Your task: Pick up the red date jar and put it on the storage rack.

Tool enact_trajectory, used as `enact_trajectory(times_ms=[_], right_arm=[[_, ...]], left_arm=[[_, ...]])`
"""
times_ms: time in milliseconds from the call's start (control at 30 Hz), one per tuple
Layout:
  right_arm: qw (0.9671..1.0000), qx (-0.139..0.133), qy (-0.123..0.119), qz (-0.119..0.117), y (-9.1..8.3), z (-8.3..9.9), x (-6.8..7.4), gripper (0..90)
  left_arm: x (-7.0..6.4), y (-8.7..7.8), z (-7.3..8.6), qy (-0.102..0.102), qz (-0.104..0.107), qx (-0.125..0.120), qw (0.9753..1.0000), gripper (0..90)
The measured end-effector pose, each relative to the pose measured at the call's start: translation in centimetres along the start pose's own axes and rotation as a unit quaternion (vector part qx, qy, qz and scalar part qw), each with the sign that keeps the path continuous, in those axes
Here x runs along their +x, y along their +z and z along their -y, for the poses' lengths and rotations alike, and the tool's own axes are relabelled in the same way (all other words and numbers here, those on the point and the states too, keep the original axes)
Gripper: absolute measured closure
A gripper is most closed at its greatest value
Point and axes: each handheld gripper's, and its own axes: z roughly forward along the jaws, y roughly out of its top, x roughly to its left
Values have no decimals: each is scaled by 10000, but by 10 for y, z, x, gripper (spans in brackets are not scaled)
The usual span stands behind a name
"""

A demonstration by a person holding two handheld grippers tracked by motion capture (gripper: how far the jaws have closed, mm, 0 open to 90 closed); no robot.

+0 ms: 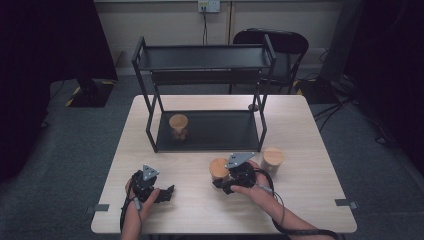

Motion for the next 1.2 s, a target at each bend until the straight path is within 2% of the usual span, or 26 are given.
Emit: enact_trajectory(times_ms=[1200], right_arm=[[9997,61,60,238,15,-30,-20,251]], left_arm=[[0,0,0,10,6,4,10000,2]])
